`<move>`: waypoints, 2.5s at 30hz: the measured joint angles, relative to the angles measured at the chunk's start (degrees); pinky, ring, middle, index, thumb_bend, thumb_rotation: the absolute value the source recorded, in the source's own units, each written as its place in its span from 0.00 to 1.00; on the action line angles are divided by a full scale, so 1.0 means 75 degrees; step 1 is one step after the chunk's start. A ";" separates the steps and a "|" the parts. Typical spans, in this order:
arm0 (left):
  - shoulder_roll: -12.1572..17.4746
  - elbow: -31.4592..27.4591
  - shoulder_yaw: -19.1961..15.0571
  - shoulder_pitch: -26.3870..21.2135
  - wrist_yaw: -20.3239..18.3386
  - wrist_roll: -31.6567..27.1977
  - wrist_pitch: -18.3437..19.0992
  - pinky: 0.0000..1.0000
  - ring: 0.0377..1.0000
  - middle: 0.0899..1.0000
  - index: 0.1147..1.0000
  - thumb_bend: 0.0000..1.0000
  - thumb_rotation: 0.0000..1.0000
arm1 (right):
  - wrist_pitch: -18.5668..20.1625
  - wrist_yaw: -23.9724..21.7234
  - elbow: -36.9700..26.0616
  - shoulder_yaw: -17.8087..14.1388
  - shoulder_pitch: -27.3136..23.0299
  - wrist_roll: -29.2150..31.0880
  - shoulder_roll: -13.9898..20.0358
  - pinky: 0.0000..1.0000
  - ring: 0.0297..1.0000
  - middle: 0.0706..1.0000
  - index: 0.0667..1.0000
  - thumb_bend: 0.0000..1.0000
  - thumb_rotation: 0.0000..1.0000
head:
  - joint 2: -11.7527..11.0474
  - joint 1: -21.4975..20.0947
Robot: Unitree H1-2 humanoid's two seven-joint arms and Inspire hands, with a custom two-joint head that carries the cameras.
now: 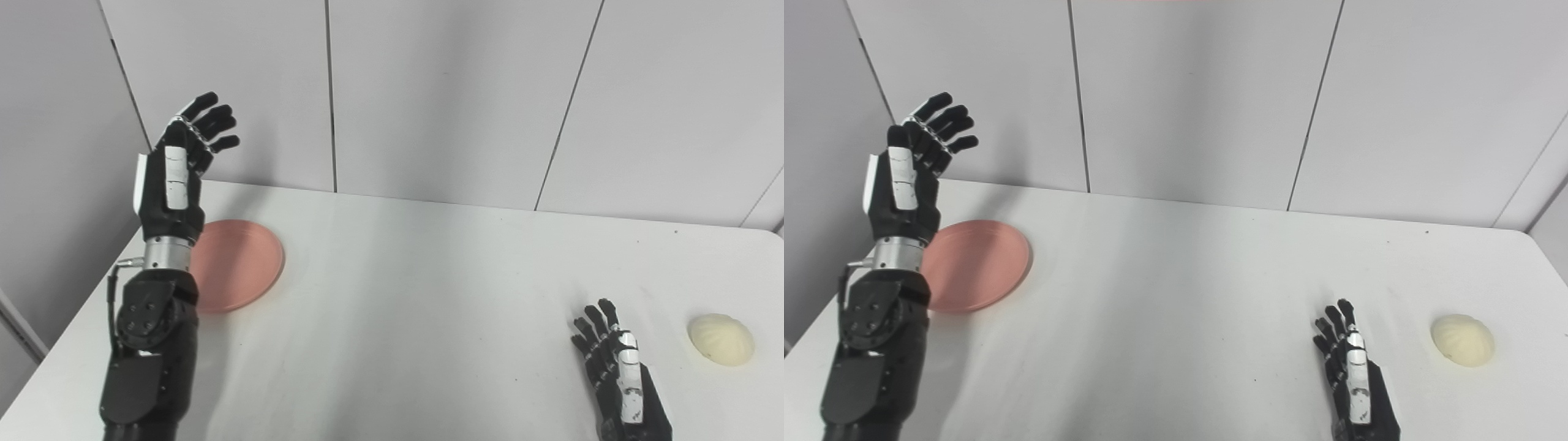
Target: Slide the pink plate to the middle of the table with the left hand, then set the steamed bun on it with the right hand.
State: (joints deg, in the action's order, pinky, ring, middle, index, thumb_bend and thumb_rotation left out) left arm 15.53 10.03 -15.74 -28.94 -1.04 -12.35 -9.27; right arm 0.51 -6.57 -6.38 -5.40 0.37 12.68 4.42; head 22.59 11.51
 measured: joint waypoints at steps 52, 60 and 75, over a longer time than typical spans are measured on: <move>0.1019 0.6776 -0.0582 -0.1253 -0.0529 -0.0717 -0.1486 0.71 0.83 0.78 0.76 0.97 0.88 | 0.0084 -0.0008 -0.0299 0.0123 0.0256 0.0064 0.0018 0.93 0.93 0.94 1.00 0.72 1.00 | 0.0445 -0.0199; 0.0951 0.6485 -0.0480 -0.1151 -0.0606 -0.0736 -0.1362 0.75 0.85 0.81 0.78 0.95 0.89 | 0.0083 -0.0041 -0.0298 0.0160 0.0255 0.0067 0.0021 0.94 0.93 0.94 1.00 0.72 0.99 | 0.0469 -0.0246; 0.0544 0.5589 0.0041 -0.0907 -0.0894 -0.0492 -0.1286 0.71 0.85 0.80 0.77 0.91 0.89 | 0.0083 -0.0033 -0.0297 0.0205 0.0244 0.0046 0.0013 0.91 0.92 0.93 0.99 0.71 1.00 | 0.0492 -0.0340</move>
State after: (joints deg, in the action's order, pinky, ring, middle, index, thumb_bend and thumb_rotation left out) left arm 19.61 51.94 -15.44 -35.74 -7.75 -16.04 -18.92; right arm 1.13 -6.81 -8.61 -3.86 2.21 13.03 4.52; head 26.28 8.96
